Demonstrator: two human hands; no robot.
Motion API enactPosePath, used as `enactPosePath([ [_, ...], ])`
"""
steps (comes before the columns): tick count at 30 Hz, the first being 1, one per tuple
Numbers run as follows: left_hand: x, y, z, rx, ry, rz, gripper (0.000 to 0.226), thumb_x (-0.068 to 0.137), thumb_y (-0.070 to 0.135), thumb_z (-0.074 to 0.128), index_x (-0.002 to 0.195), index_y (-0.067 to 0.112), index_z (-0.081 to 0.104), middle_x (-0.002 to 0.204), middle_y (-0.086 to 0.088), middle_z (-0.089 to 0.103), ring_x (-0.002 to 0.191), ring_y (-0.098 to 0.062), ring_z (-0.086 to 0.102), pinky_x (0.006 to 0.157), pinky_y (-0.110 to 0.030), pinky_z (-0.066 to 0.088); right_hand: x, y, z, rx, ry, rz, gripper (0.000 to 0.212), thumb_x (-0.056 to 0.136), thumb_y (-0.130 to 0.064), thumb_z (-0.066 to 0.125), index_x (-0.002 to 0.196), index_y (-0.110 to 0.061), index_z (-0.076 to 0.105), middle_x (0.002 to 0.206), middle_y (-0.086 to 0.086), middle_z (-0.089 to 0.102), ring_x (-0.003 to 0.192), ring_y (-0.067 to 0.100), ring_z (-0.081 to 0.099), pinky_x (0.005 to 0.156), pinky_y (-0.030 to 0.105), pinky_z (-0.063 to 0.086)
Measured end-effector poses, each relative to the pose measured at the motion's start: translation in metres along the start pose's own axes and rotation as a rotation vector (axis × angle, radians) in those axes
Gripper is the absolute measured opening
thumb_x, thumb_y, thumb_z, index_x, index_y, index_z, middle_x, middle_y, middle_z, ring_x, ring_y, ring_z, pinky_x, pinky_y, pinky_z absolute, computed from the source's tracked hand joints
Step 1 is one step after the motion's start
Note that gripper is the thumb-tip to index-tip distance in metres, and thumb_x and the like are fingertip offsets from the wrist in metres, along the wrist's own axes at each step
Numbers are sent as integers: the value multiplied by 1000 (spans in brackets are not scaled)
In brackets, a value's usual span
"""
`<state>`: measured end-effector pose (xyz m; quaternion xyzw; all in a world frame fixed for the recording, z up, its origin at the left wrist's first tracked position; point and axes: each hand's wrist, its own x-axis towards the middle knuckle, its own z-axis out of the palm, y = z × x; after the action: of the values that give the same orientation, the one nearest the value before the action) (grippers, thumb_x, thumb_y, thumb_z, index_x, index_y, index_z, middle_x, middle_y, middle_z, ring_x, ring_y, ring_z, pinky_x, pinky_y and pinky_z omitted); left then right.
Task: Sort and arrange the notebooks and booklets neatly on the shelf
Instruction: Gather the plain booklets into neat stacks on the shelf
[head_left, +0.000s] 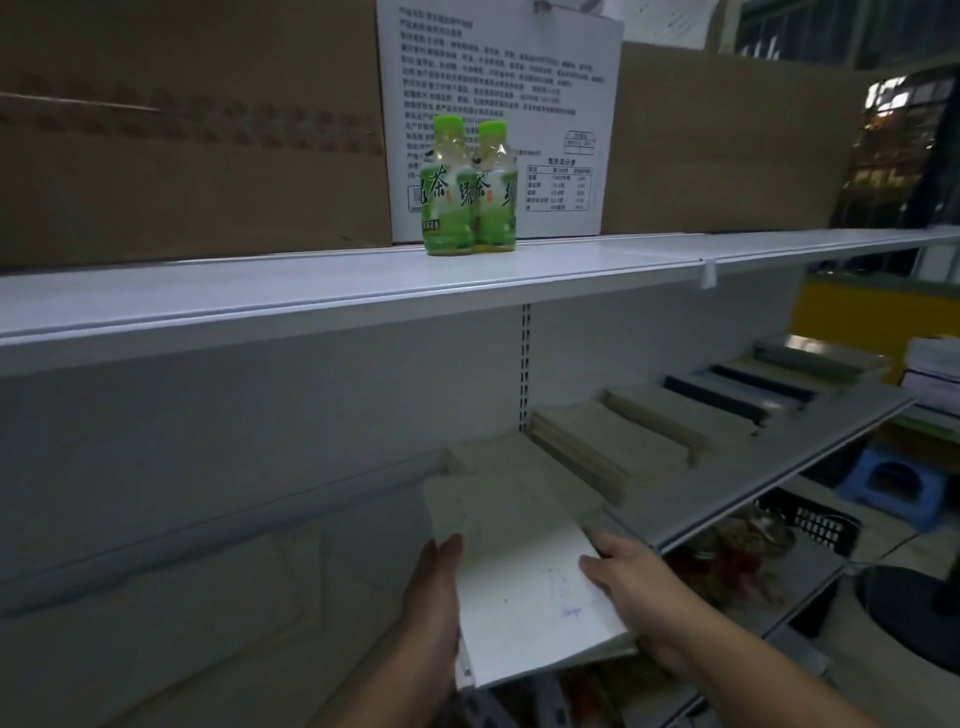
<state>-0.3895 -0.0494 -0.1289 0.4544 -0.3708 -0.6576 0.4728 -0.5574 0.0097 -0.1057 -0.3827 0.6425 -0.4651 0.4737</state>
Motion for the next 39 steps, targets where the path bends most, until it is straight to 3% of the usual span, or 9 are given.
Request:
enactPosePath([
  [4, 48, 8, 29, 129, 55, 17, 22, 98, 25, 45, 113, 10, 48, 107, -14, 57, 93, -28, 57, 84, -38, 48, 41, -17, -13, -123, 135, -53, 26, 95, 0, 45, 114, -10, 59, 92, -6, 65, 82, 9, 61, 66, 21, 50],
  [8, 102, 13, 47, 303, -15, 11, 43, 72, 32, 59, 105, 6, 58, 107, -18, 64, 93, -31, 64, 88, -51, 52, 96, -41, -25, -485, 252, -79, 32, 94, -6, 45, 123, -9, 59, 106, 4, 63, 81, 14, 59, 74, 27, 50],
  [12, 147, 10, 56, 594, 61, 89, 64, 57, 47, 56, 107, 8, 63, 114, -15, 60, 103, -30, 60, 92, -45, 50, 150, -51, -38, -599, 223, -79, 32, 92, -6, 46, 119, -11, 63, 112, 6, 65, 92, 22, 62, 83, 33, 52],
  [16, 173, -3, 58, 657, 89, 75, 79, 57, 49, 59, 127, 13, 53, 134, -11, 50, 120, -31, 51, 103, -41, 42, 186, -46, -40, -1011, 99, -41, 47, 99, -19, 37, 145, -11, 32, 148, 10, 36, 131, 24, 41, 101, 26, 35],
  [21, 169, -14, 66, 773, 163, 100, 80, 72, 47, 47, 143, 12, 38, 142, -13, 37, 129, -30, 41, 106, -38, 37, 197, -46, -38, -1422, 38, -247, 56, 99, -26, 35, 149, -15, 14, 154, 8, 24, 139, 26, 30, 110, 34, 30],
  [26, 157, -17, 69, 716, 190, 188, 64, 71, 46, 41, 126, 18, 55, 128, -9, 49, 119, -24, 50, 103, -38, 41, 193, -21, 3, -1298, -182, -520, 52, 100, -40, 25, 149, -24, 17, 159, 4, 4, 147, 21, 3, 118, 43, 2],
  [31, 154, -22, 69, 640, 194, 212, 28, 83, 34, 54, 107, 26, 65, 106, 6, 66, 97, -12, 63, 92, -32, 48, 203, -7, 1, -1238, -129, -605, 47, 99, -41, 23, 145, -29, 27, 158, 2, 16, 145, 19, 11, 117, 44, 6],
  [36, 145, -17, 73, 670, 196, 206, 40, 82, 40, 51, 118, 25, 62, 117, 0, 66, 107, -18, 61, 98, -36, 46, 204, -4, 2, -1214, -128, -632, 75, 80, -52, -3, 143, -30, 31, 156, 3, 22, 144, 22, 18, 116, 45, 10],
  [39, 129, -7, 75, 819, 178, 168, 48, 90, 44, 46, 128, 17, 57, 130, -5, 60, 119, -21, 56, 103, -35, 42, 204, -3, 0, -1248, -114, -627, 58, 89, -47, 12, 136, -29, 40, 149, 6, 33, 138, 25, 28, 113, 46, 20],
])
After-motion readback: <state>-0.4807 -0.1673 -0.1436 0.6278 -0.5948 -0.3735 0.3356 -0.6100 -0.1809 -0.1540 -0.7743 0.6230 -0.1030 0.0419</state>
